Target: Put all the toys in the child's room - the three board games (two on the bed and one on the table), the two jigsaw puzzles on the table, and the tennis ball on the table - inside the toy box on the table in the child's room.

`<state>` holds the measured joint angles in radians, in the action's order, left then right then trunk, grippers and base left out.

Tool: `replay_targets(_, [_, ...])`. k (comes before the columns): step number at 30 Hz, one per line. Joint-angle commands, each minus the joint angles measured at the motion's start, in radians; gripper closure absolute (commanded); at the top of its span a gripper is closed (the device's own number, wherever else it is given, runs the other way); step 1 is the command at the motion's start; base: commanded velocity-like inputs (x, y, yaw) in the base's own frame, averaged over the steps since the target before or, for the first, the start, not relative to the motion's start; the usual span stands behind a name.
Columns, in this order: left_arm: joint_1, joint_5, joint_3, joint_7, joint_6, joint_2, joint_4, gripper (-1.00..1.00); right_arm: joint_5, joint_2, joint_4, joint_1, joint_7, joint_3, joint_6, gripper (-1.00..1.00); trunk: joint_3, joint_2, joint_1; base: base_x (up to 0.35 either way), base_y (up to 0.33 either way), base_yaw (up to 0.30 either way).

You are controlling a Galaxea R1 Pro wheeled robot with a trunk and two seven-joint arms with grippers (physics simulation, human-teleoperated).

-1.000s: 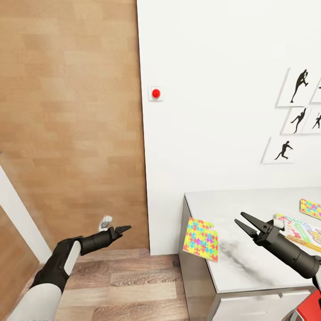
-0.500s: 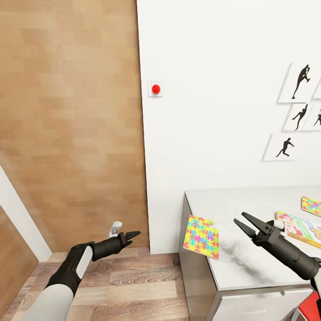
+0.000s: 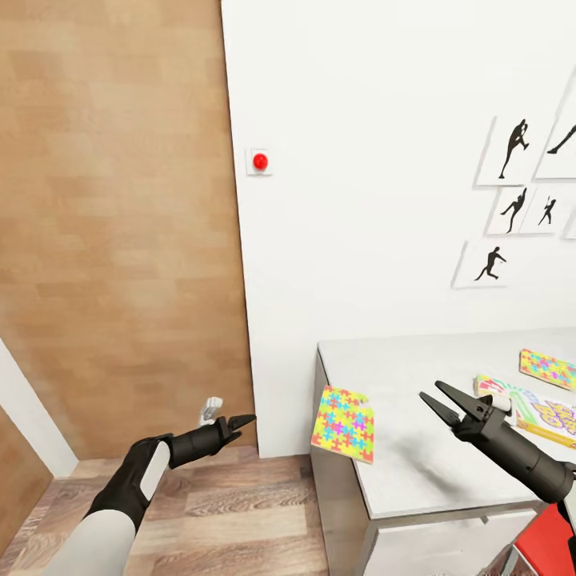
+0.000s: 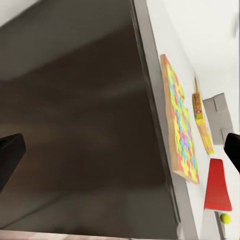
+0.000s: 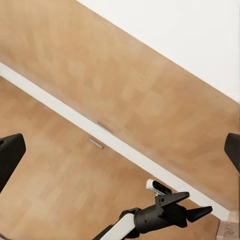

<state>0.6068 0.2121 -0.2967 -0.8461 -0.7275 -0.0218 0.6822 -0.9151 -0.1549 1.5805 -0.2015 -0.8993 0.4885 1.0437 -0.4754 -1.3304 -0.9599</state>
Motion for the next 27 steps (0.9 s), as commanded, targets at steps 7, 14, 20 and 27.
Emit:
replay_targets(7, [0.001, 0.000, -0.004, -0.006, -0.004, -0.002, 0.000, -1.00, 0.004, 0.000, -0.001, -0.001, -0.006, 0.001, 0.003, -1.00, 0.001, -0.001, 0.000, 0.000, -0.053, -0.065])
replay_targets(14, [0.001, 0.001, -0.005, -0.011, -0.004, -0.001, 0.000, -1.00, 0.004, 0.001, -0.001, -0.001, -0.006, 0.000, 0.003, -1.00, 0.003, -0.001, 0.000, 0.000, -0.138, -0.053])
replay_targets(20, [0.001, 0.001, -0.004, -0.011, -0.004, -0.001, 0.000, -1.00, 0.004, 0.002, -0.001, -0.001, -0.005, -0.001, 0.003, -1.00, 0.009, -0.001, 0.000, 0.000, -0.051, -0.195])
replay_targets(27, [0.001, 0.001, -0.004, -0.011, -0.004, -0.001, 0.000, -1.00, 0.004, 0.002, -0.001, -0.001, -0.006, -0.001, 0.003, -1.00, 0.015, -0.001, 0.000, 0.000, -0.204, -0.172])
